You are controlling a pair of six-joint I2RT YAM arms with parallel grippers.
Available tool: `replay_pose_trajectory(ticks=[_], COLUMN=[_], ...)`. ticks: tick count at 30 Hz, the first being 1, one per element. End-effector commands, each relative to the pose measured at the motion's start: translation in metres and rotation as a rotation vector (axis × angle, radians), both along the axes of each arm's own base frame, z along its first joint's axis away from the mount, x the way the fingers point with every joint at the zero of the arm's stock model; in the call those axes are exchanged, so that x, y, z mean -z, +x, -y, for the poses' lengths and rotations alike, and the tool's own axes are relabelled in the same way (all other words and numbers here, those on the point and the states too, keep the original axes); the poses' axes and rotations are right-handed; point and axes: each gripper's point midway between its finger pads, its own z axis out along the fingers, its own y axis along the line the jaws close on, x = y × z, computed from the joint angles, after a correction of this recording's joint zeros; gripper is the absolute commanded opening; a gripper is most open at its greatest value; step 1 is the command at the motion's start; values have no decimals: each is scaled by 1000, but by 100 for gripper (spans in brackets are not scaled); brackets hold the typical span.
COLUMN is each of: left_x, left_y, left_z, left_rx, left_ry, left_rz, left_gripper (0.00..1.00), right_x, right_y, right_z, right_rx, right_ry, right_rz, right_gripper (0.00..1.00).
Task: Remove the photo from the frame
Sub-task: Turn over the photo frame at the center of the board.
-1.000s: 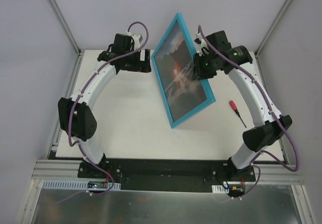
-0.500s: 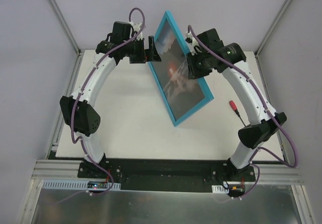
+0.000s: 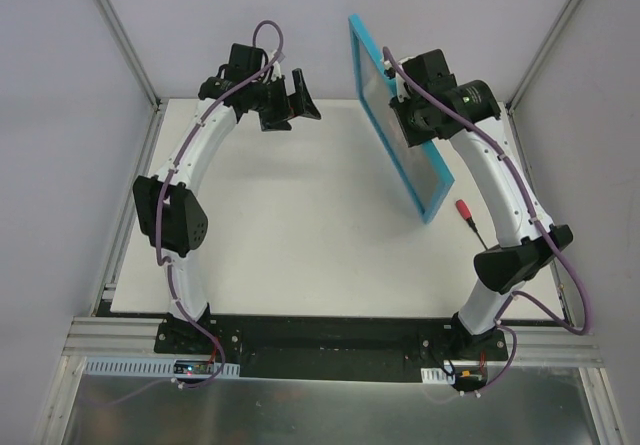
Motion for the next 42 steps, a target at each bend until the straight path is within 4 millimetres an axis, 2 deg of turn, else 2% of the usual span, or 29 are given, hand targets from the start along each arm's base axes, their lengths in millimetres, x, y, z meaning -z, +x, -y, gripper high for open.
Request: replay_pose_trajectory(ticks=[1, 8, 15, 22, 26, 35, 42], left_x=[-26, -21, -12, -15, -11, -8, -3], left_y=[12, 25, 28, 25, 19, 15, 13], left_z=[-1, -8, -19, -42, -48, -79, -82], left_rx=[-29, -53, -70, -104, -117, -201, -220], left_ry=[-95, -143, -172, -234, -257, -349, -419], left_rz=[-7, -45, -90, -103, -114, -168, -196], left_gripper=[99, 99, 99, 99, 99, 99, 99], right_x=[-63, -40, -10, 23, 39, 66, 90], right_y=[30, 44, 49, 44, 45, 28, 18], right_z=[26, 18, -11, -46, -64, -101, -134], right_rx=[84, 75, 23, -44, -75, -162, -218], right_ry=[-72, -203, -341, -447, -455, -511, -572], right_rz=[283, 265, 241, 207, 179, 156, 155], right_gripper=[0, 0, 0, 0, 1, 0, 0])
